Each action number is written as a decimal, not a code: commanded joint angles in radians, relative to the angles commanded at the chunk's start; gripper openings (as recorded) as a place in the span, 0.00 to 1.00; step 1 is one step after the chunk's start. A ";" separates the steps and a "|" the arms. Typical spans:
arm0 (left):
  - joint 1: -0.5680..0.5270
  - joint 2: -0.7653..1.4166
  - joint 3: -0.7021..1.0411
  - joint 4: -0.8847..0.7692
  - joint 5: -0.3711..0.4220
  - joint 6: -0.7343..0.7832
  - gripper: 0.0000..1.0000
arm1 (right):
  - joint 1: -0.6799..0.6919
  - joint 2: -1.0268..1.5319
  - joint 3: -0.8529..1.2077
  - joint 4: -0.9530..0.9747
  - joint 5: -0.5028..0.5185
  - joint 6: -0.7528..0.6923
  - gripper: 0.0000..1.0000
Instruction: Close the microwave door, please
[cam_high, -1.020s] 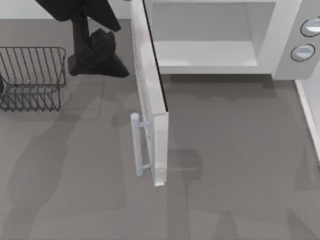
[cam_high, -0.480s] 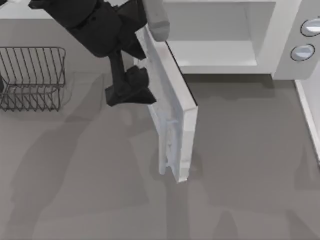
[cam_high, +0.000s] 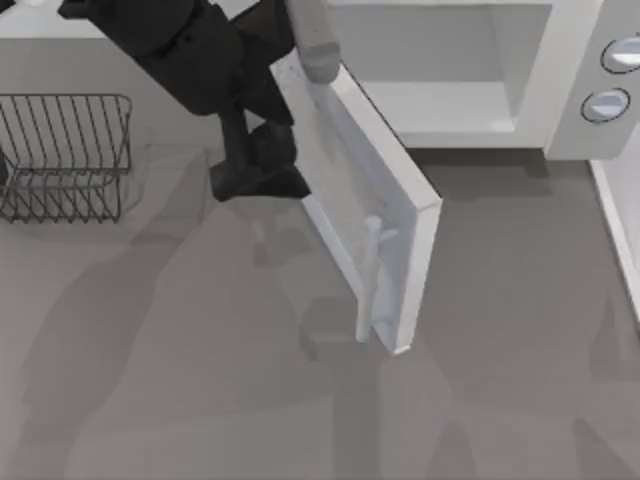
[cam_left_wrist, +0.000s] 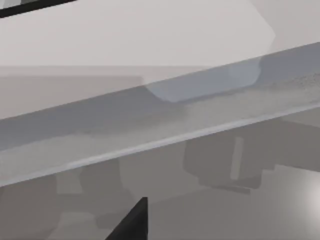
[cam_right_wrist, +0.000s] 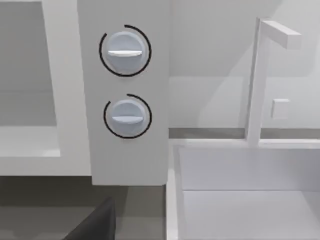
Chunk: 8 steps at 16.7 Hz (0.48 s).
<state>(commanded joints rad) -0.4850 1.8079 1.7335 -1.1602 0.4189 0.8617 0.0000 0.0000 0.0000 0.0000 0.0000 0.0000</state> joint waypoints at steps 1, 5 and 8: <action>0.000 0.000 0.000 0.000 0.000 0.000 0.55 | 0.000 0.000 0.000 0.000 0.000 0.000 1.00; 0.000 0.000 0.000 0.000 0.000 0.000 0.25 | 0.000 0.000 0.000 0.000 0.000 0.000 1.00; 0.000 0.000 0.000 0.000 0.000 0.000 0.02 | 0.000 0.000 0.000 0.000 0.000 0.000 1.00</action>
<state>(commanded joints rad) -0.4850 1.8079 1.7335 -1.1602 0.4189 0.8617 0.0000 0.0000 0.0000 0.0000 0.0000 0.0000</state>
